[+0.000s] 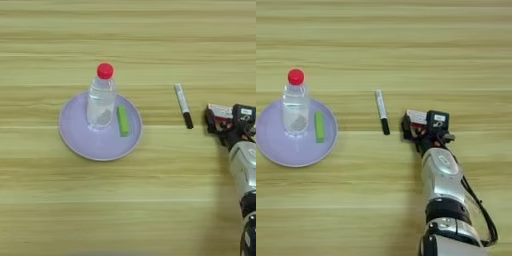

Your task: Move the objects on the table

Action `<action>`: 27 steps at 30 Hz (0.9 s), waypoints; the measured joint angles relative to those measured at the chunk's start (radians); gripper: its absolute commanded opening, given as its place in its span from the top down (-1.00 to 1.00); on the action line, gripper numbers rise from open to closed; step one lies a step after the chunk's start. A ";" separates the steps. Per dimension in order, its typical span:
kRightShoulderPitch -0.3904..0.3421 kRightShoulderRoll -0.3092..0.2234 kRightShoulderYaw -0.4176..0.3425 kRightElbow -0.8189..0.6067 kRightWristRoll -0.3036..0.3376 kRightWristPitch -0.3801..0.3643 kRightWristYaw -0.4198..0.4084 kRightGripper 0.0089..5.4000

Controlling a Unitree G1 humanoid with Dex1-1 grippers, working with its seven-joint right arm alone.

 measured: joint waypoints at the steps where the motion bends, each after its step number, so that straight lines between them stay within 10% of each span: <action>1: 0.015 0.008 0.007 -0.035 0.001 0.014 0.001 -0.47; 20: 0.248 0.095 0.112 -0.497 -0.006 0.251 -0.001 -0.47; 27: 0.255 0.094 0.111 -0.506 -0.011 0.265 0.000 -0.89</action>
